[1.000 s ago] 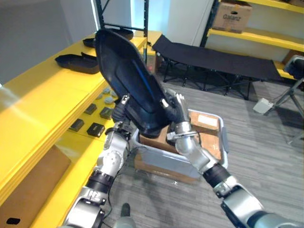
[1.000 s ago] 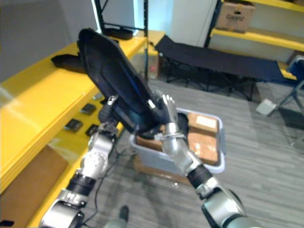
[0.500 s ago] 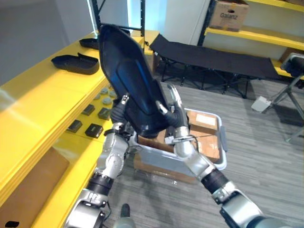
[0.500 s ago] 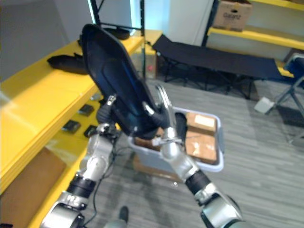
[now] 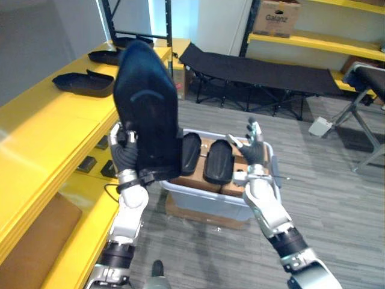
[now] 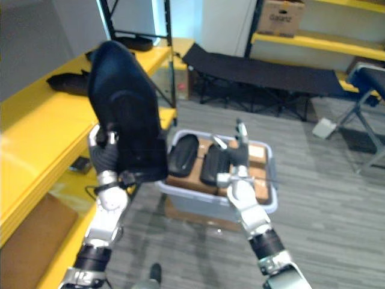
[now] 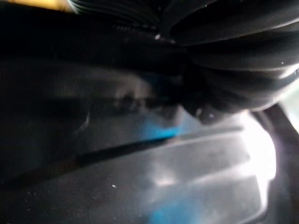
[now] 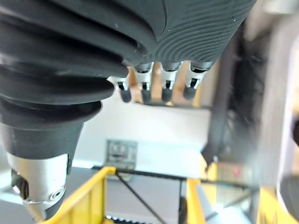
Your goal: Walk over and take plastic housings, then place them on the shelf
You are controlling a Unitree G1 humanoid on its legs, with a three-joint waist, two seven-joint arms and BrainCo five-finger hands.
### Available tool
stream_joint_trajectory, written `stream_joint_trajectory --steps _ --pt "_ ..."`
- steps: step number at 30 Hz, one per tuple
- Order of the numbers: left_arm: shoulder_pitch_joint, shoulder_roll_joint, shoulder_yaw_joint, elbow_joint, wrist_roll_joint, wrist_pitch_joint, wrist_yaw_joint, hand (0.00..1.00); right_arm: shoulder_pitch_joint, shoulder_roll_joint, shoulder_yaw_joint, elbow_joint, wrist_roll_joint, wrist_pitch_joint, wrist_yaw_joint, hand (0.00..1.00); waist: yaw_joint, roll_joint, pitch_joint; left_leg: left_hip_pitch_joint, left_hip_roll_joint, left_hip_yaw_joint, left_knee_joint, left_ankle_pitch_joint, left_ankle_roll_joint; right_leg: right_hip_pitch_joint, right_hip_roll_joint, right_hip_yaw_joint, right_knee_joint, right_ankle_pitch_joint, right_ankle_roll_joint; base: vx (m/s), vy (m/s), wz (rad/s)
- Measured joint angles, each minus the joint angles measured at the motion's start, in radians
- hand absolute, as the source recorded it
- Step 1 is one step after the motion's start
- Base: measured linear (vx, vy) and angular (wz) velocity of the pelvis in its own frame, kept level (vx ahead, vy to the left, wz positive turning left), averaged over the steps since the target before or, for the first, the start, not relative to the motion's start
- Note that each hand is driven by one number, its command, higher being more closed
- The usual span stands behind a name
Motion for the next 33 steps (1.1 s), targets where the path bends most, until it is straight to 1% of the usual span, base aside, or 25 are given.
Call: stream_joint_trajectory --steps 1,4,5,7,9,10,12,14,15,17,18,20,21,22,24,26,28,30,33 --pt "0.015 0.0 0.0 -0.005 0.007 0.0 0.007 1.0 0.03 0.0 -0.02 -0.007 0.008 -0.019 0.027 0.0 -0.004 0.003 -0.002 0.0 0.0 0.001 0.0 0.0 0.0 -0.001 -0.001 0.001 0.001 0.0 0.0 0.0 0.0 0.0" --pt "0.056 -0.002 0.01 -0.012 0.002 -0.003 0.022 1.0 0.106 -0.001 -0.074 -0.017 0.032 -0.036 0.068 0.0 -0.016 0.017 -0.01 0.0 0.0 0.005 0.0 -0.002 0.002 -0.007 -0.001 0.007 -0.001 -0.002 -0.001 -0.02 -0.004 -0.05" --pt "0.08 -0.003 0.016 -0.02 -0.003 -0.008 0.026 1.0 0.145 -0.002 -0.098 -0.017 0.038 -0.042 0.075 0.0 -0.022 0.024 -0.014 0.0 0.001 0.009 0.0 -0.005 0.0 -0.01 -0.001 0.013 -0.002 -0.002 -0.002 -0.02 -0.001 -0.12" --pt "0.11 -0.008 0.022 -0.033 -0.01 -0.013 0.027 1.0 0.209 -0.002 -0.138 -0.017 0.038 -0.05 0.081 0.0 -0.025 0.036 -0.021 -0.001 0.003 0.02 0.0 -0.007 0.001 -0.018 -0.001 0.024 -0.001 -0.002 -0.002 -0.01 0.0 -0.15" --pt "0.136 -0.019 0.045 -0.042 -0.033 -0.042 0.026 1.0 0.268 0.0 -0.171 -0.017 0.033 -0.054 0.088 0.0 -0.031 0.045 -0.027 -0.001 0.004 0.032 0.0 -0.009 0.001 -0.025 -0.002 0.034 -0.001 -0.002 -0.002 0.0 0.0 -0.15" --pt "0.161 -0.03 0.06 -0.069 -0.065 -0.053 0.023 1.0 0.302 0.004 -0.191 -0.017 0.024 -0.056 0.088 0.0 -0.038 0.049 -0.029 -0.001 0.005 0.037 -0.001 -0.011 0.0 -0.03 -0.002 0.043 -0.001 -0.002 -0.002 0.01 -0.004 -0.16" --pt "0.205 -0.04 0.081 -0.114 -0.102 -0.085 0.01 1.0 0.354 0.024 -0.228 -0.016 0.018 -0.057 0.088 0.0 -0.051 0.051 -0.03 -0.002 0.007 0.04 -0.001 -0.012 -0.001 -0.035 -0.001 0.049 -0.001 -0.002 -0.002 0.02 -0.011 -0.11" --pt "0.246 -0.053 0.086 -0.155 -0.141 -0.113 -0.012 1.0 0.421 0.055 -0.282 -0.015 0.017 -0.061 0.088 0.0 -0.054 0.052 -0.03 -0.002 0.008 0.045 -0.001 -0.012 -0.001 -0.036 -0.001 0.049 -0.001 -0.002 -0.002 0.02 -0.016 -0.04" --pt "0.278 -0.072 0.092 -0.186 -0.17 -0.124 -0.027 1.0 0.456 0.075 -0.31 -0.01 0.018 -0.067 0.088 0.0 -0.055 0.052 -0.031 -0.002 0.008 0.047 -0.001 -0.012 -0.001 -0.037 -0.001 0.05 -0.002 -0.002 -0.002 0.02 -0.009 -0.03" --pt "0.307 -0.082 0.097 -0.203 -0.18 -0.132 -0.033 1.0 0.476 0.09 -0.327 -0.003 0.018 -0.075 0.09 0.0 -0.056 0.053 -0.031 -0.001 0.008 0.049 -0.001 -0.012 -0.001 -0.037 -0.001 0.05 -0.002 -0.002 -0.002 0.01 -0.005 -0.02" --pt "0.318 -0.085 0.102 -0.207 -0.193 -0.134 -0.044 1.0 0.479 0.095 -0.332 0.008 0.018 -0.088 0.095 0.0 -0.056 0.054 -0.032 -0.001 0.008 0.049 -0.001 -0.012 -0.001 -0.037 -0.001 0.05 -0.002 -0.002 -0.002 0.0 0.0 0.0" --pt "0.34 -0.086 0.119 -0.212 -0.207 -0.136 -0.062 1.0 0.481 0.102 -0.332 0.01 0.018 -0.1 0.117 0.0 -0.056 0.056 -0.033 -0.001 0.008 0.049 -0.001 -0.012 -0.001 -0.037 -0.001 0.05 -0.002 -0.002 -0.002 0.0 0.0 0.0" --pt "0.352 -0.086 0.128 -0.213 -0.214 -0.136 -0.067 1.0 0.48 0.107 -0.33 0.01 0.018 -0.113 0.14 0.0 -0.053 0.057 -0.034 -0.002 0.008 0.048 -0.001 -0.014 -0.004 -0.036 -0.001 0.05 -0.002 -0.002 -0.002 0.0 0.0 0.0" --pt "0.354 -0.086 0.13 -0.214 -0.214 -0.136 -0.067 1.0 0.48 0.107 -0.329 0.01 0.018 -0.115 0.144 0.0 -0.053 0.057 -0.034 -0.002 0.008 0.047 -0.001 -0.015 -0.005 -0.036 -0.001 0.049 -0.002 -0.002 -0.002 -0.01 -0.001 0.04" --pt "0.387 -0.103 0.163 -0.239 -0.215 -0.136 -0.066 1.0 0.471 0.112 -0.318 0.01 0.026 -0.137 0.192 0.0 -0.051 0.057 -0.034 -0.006 0.007 0.037 -0.001 -0.016 -0.005 -0.036 -0.001 0.045 -0.002 -0.003 -0.002 -0.01 -0.001 0.06" --pt "0.41 -0.112 0.186 -0.266 -0.215 -0.136 -0.06 1.0 0.453 0.113 -0.291 0.01 0.051 -0.139 0.213 0.0 -0.048 0.057 -0.034 -0.016 0.005 0.028 -0.001 -0.015 -0.006 -0.036 -0.001 0.029 -0.003 -0.003 -0.002 -0.01 -0.003 0.19" --pt "0.432 -0.115 0.213 -0.303 -0.213 -0.135 -0.054 1.0 0.433 0.114 -0.256 0.011 0.082 -0.139 0.25 0.0 -0.036 0.058 -0.035 -0.029 0.002 0.003 -0.001 -0.014 -0.007 -0.035 0.0 0.009 -0.004 -0.003 -0.002 -0.01 -0.007 0.32" --pt "0.453 -0.126 0.265 -0.357 -0.21 -0.135 -0.049 1.0 0.393 0.114 -0.206 0.032 0.093 -0.14 0.294 0.0 -0.006 0.059 -0.036 -0.052 -0.004 -0.028 0.0 -0.006 -0.013 -0.033 0.0 -0.032 -0.006 -0.006 -0.002 0.0 -0.01 0.44" --pt "0.471 -0.149 0.337 -0.392 -0.211 -0.135 -0.048 1.0 0.35 0.113 -0.15 0.047 0.072 -0.153 0.313 0.0 0.022 0.059 -0.037 -0.074 -0.02 -0.092 0.0 0.004 -0.012 -0.01 0.0 -0.097 -0.006 -0.015 0.0 0.02 -0.03 0.68"
